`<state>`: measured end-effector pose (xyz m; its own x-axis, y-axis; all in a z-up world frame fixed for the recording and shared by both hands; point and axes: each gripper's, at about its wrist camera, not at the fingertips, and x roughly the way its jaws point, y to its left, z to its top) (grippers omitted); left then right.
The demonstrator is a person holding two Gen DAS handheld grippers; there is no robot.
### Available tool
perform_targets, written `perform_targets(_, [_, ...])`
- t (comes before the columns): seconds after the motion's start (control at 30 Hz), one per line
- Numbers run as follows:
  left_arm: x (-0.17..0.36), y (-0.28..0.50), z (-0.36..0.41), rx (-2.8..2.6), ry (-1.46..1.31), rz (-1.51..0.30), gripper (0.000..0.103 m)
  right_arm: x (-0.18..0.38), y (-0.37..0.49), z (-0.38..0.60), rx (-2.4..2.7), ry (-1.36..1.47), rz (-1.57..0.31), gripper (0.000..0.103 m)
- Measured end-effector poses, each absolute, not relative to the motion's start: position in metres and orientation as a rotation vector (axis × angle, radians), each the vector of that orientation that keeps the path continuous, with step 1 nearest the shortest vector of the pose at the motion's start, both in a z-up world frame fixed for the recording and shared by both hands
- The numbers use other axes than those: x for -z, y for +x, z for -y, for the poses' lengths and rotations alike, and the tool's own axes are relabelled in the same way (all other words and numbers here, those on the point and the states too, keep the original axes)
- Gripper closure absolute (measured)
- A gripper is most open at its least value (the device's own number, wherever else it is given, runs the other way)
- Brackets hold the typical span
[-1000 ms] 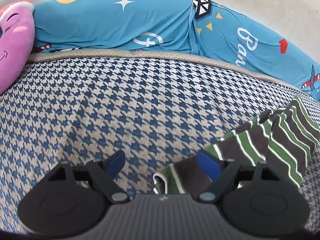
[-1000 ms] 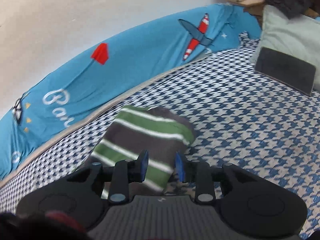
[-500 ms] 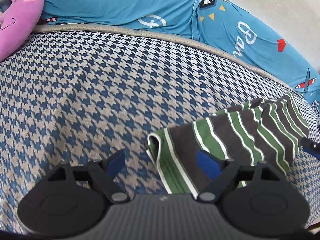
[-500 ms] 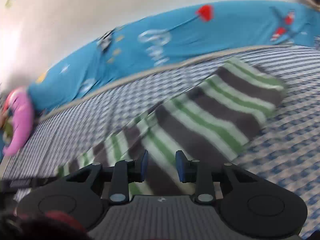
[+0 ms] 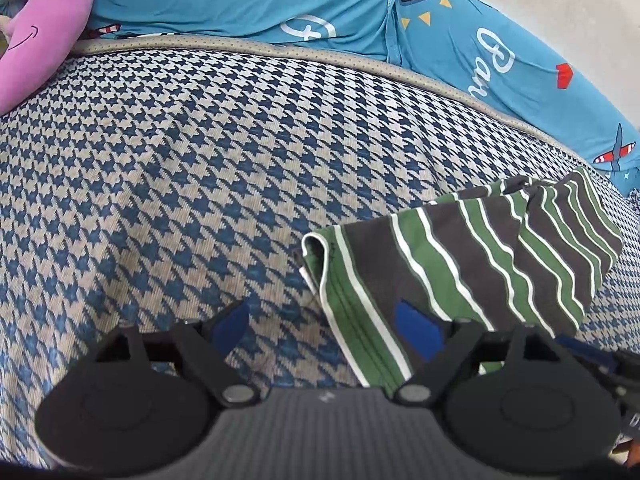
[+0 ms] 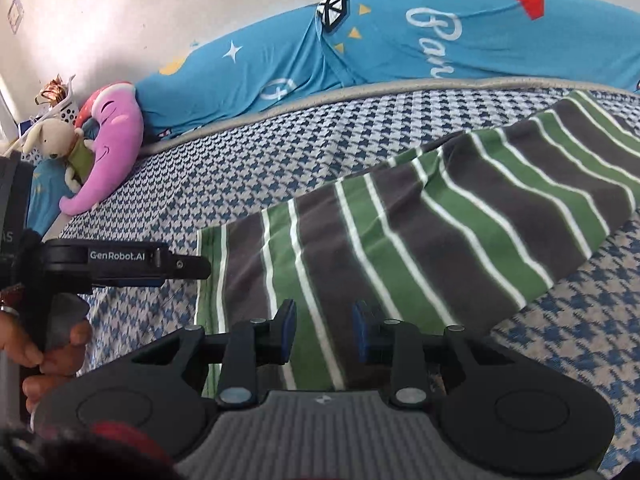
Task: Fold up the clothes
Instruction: 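Fold the lifted strip end over onto the strip with the right gripper, then open the right gripper and release the folded shirt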
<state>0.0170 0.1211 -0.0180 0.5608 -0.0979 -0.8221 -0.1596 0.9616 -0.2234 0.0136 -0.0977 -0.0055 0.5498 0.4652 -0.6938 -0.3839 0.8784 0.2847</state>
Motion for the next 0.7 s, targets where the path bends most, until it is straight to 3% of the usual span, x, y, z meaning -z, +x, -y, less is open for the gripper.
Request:
perform_targets(0.27, [0.012, 0.007, -0.110, -0.049, -0.230, -0.939, 0.018, 0.008, 0.010, 0.101, -0.415, 0.118, -0.840, 0.072])
perform_targets(0.7, [0.020, -0.013, -0.092, -0.093, -0.162, -0.918, 0.005, 0.016, -0.003, 0.126, -0.108, 0.104, -0.858, 0.054])
